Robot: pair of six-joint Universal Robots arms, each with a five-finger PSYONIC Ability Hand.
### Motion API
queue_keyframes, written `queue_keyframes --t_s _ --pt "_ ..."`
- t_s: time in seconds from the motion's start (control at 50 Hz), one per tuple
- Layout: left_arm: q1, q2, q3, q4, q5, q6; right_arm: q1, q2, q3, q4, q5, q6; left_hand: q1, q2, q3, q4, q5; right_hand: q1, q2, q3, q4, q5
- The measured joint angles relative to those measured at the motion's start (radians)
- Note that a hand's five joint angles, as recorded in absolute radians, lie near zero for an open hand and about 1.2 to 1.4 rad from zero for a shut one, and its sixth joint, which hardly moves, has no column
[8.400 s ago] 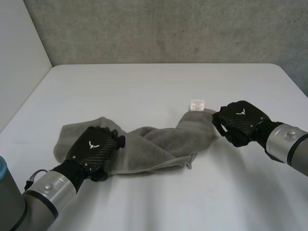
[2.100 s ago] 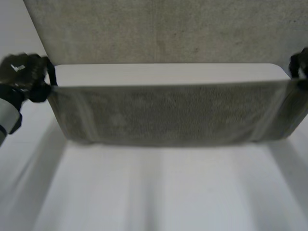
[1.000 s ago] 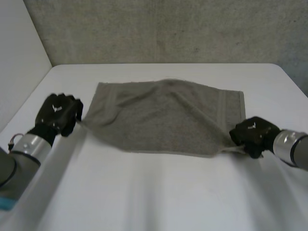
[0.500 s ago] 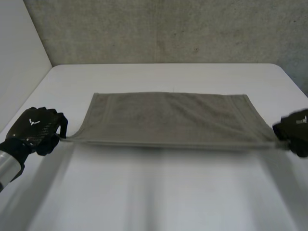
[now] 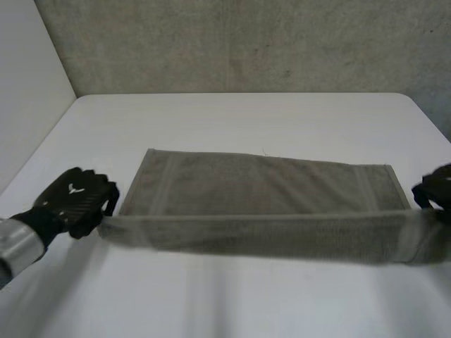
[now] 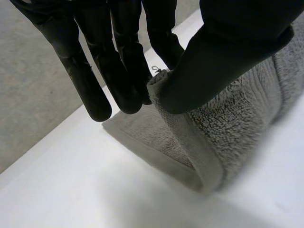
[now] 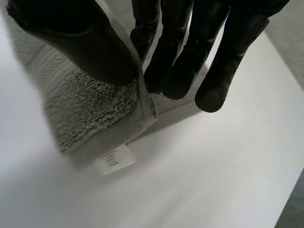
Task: Fold the laundry
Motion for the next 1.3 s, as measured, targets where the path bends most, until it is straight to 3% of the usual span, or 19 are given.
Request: queue_keyframes --t_s 0.16,0.42,0.76,0.8,0.88,0.94,1.14,1.3 --pt "-0.189 -0.285 0.282 0.062 -0.235 -0.036 0.142 0.155 -0.164 -0.106 0.112 0.142 0.000 0.000 0.000 0.000 0.000 0.000 0.000 0.000 0.000 0.003" --pt "-0.338 -0.609 0.737 0.125 -0.477 -0.182 0.250 0.327 -0.324 -0.391 0.280 0.312 0.000 0.000 0.000 0.000 0.000 0.000 0.000 0.000 0.000 0.004" --pt "-0.390 -0.891 1.146 0.117 -0.566 -0.182 0.336 0.544 -0.572 -0.495 0.379 0.342 0.000 0.000 0.000 0.000 0.000 0.000 0.000 0.000 0.000 0.007" --pt "-0.397 -0.909 1.166 0.117 -0.569 -0.181 0.341 0.561 -0.590 -0.495 0.392 0.342 -0.117 -0.193 -0.190 -0.193 -0.179 -0.091 -0.098 -0.076 -0.077 -0.082" --pt "-0.417 -0.934 1.183 0.116 -0.570 -0.179 0.351 0.587 -0.614 -0.492 0.424 0.344 -0.757 -0.851 -0.835 -0.845 -0.828 -0.745 -0.763 -0.742 -0.742 -0.764" --pt "-0.429 -0.937 1.181 0.114 -0.571 -0.178 0.355 0.589 -0.617 -0.490 0.442 0.351 -0.921 -0.983 -0.982 -0.983 -0.957 -1.045 -1.068 -1.054 -1.050 -1.109" --pt "-0.437 -0.831 1.070 0.093 -0.591 -0.186 0.351 0.452 -0.534 -0.493 0.446 0.480 -0.985 -1.049 -1.048 -1.049 -1.007 -1.097 -1.102 -1.094 -1.082 -1.128" --pt "-0.428 -0.546 0.740 0.098 -0.599 -0.205 0.341 0.228 -0.295 -0.487 0.368 0.546 -0.989 -1.052 -1.051 -1.053 -1.008 -1.097 -1.102 -1.094 -1.082 -1.128"
